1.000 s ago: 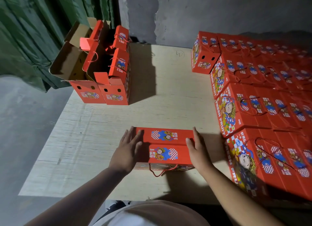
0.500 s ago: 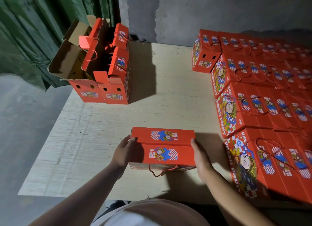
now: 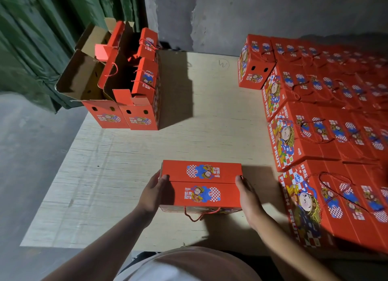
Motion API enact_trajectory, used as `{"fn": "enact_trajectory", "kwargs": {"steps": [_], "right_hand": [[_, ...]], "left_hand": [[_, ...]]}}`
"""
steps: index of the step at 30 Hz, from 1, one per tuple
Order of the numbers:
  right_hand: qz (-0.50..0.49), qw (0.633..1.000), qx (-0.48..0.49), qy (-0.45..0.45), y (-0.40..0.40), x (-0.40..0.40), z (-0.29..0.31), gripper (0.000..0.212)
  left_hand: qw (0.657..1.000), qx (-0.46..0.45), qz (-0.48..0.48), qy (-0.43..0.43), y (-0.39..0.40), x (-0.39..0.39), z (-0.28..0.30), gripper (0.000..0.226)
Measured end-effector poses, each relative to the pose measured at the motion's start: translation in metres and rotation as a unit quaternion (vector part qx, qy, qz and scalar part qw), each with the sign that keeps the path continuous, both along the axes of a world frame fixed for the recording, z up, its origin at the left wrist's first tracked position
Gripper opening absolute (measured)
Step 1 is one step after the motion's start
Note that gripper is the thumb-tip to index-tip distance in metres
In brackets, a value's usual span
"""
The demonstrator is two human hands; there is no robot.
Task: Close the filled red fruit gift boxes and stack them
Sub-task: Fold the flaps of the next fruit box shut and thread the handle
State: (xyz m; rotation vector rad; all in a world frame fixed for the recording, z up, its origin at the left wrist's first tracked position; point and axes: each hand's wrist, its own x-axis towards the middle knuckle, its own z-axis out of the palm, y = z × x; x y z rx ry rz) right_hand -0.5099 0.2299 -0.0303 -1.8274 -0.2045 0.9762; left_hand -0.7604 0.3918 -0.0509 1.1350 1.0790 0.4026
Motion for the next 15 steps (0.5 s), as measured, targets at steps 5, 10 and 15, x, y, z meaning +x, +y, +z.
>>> {"fn": "enact_trajectory", "kwargs": {"steps": [5,10,15], "right_hand": [[0.008,1.0,-0.003,-0.03,0.0,0.005,-0.015,0.033],[0.01,1.0,0.007,-0.026,0.001,0.009,-0.027,0.039],[0.033,0.999,0.007,-0.036,0.0,0.01,-0.028,0.041]], "left_hand": [[1.0,0.009,-0.027,-0.013,-0.001,0.003,-0.002,0.043],[0.999,0.026,-0.017,-0.007,0.0,0.007,-0.006,0.044],[0.999,0.051,-0.009,0.002,0.001,0.008,-0.007,0.042]]}}
